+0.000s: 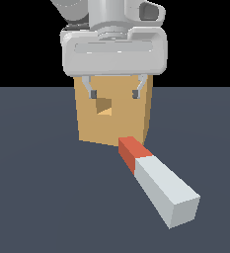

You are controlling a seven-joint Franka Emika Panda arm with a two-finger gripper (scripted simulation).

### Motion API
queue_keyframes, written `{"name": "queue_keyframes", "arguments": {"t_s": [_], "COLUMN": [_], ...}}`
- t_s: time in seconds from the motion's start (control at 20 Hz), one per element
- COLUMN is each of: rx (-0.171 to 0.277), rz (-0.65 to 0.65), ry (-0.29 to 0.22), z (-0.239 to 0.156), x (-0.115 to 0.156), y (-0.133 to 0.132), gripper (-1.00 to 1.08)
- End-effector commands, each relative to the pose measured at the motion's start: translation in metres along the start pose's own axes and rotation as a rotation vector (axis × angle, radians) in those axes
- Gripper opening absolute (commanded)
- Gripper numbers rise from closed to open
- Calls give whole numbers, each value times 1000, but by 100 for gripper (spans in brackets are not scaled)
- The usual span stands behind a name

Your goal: Insert the peg into the horizontal hole in a box.

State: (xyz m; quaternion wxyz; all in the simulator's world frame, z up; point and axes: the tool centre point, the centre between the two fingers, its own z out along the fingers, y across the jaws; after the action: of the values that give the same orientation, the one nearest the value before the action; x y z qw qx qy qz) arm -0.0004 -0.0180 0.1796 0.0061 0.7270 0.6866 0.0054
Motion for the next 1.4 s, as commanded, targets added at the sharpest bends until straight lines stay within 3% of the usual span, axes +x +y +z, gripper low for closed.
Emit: {"name": "queue_keyframes", "arguments": {"t_s": [0.0, 0.6, 1.35], "rx": [0, 3, 13], "rz": [0, -68, -290], "ry": [0, 1, 4], "z": [0, 21, 89], "x": [0, -18, -68], "y": [0, 13, 66], "gripper": [100, 100, 100]}}
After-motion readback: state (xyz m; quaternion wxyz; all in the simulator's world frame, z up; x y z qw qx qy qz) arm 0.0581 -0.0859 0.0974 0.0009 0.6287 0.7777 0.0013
